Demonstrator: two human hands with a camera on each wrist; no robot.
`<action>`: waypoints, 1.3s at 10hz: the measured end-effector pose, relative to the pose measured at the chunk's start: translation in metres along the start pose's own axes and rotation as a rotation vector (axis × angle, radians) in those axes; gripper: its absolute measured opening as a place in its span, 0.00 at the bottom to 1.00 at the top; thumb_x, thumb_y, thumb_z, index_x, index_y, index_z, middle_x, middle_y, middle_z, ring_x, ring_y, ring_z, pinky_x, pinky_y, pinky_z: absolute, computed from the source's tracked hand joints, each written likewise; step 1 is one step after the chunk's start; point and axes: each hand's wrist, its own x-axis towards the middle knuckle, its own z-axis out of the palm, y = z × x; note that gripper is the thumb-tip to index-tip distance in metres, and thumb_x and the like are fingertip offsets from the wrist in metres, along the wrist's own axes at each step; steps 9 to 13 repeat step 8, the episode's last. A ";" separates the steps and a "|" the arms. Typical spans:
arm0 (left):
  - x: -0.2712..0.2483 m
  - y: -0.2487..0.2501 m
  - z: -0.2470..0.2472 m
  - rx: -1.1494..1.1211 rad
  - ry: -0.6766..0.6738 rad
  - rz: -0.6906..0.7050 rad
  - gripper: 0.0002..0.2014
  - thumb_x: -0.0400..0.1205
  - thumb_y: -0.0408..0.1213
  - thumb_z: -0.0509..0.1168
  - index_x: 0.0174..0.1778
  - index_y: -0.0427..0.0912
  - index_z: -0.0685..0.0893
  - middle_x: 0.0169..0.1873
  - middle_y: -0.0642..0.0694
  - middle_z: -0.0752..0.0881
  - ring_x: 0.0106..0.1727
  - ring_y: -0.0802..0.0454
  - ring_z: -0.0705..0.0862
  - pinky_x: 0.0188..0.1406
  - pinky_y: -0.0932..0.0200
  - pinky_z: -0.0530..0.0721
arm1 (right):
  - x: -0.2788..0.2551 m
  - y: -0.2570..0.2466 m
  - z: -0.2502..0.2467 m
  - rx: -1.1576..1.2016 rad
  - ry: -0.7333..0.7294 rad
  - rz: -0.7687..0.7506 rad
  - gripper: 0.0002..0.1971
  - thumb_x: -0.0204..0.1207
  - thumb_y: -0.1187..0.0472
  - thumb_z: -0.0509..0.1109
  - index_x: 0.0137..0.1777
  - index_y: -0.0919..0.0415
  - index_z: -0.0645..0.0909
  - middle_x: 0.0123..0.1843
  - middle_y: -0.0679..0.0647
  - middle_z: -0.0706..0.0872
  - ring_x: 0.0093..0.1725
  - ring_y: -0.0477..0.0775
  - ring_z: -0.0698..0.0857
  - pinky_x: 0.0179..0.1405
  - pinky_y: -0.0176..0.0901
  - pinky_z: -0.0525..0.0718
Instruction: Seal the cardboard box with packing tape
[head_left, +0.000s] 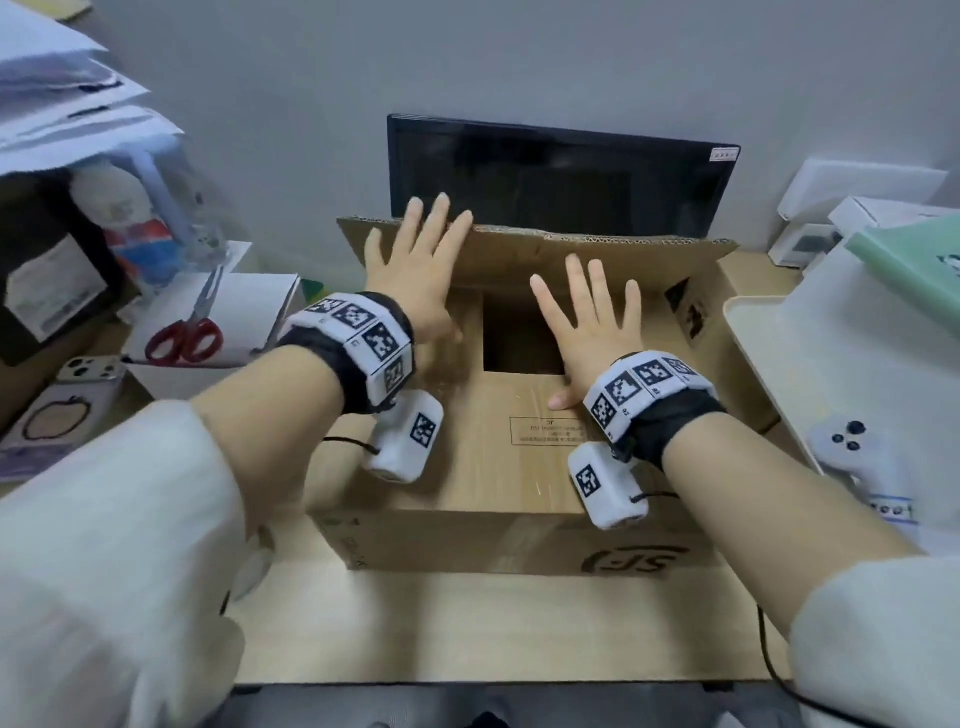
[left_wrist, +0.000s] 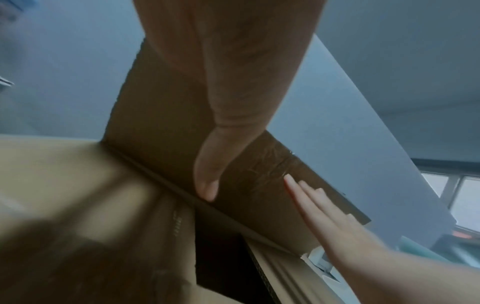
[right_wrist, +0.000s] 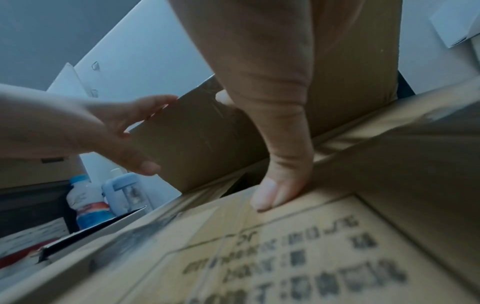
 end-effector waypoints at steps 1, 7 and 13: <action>0.011 0.005 -0.001 0.102 0.046 -0.029 0.42 0.71 0.42 0.72 0.79 0.54 0.58 0.75 0.43 0.66 0.78 0.40 0.61 0.77 0.33 0.49 | 0.002 0.002 0.001 0.006 0.033 0.018 0.71 0.55 0.39 0.81 0.77 0.48 0.22 0.81 0.62 0.28 0.79 0.68 0.28 0.73 0.74 0.33; -0.011 0.030 0.022 0.306 -0.706 0.118 0.26 0.79 0.53 0.63 0.70 0.43 0.77 0.52 0.42 0.83 0.50 0.46 0.79 0.47 0.58 0.74 | 0.014 0.023 -0.003 0.296 -0.462 -0.038 0.33 0.77 0.45 0.66 0.77 0.63 0.66 0.76 0.63 0.71 0.72 0.63 0.73 0.68 0.53 0.74; 0.005 0.024 -0.001 0.082 -0.769 -0.013 0.18 0.76 0.48 0.69 0.56 0.40 0.85 0.43 0.47 0.84 0.49 0.47 0.82 0.53 0.55 0.80 | 0.023 0.025 -0.041 0.619 -0.474 -0.032 0.15 0.74 0.50 0.72 0.52 0.61 0.85 0.44 0.56 0.86 0.40 0.53 0.81 0.39 0.43 0.78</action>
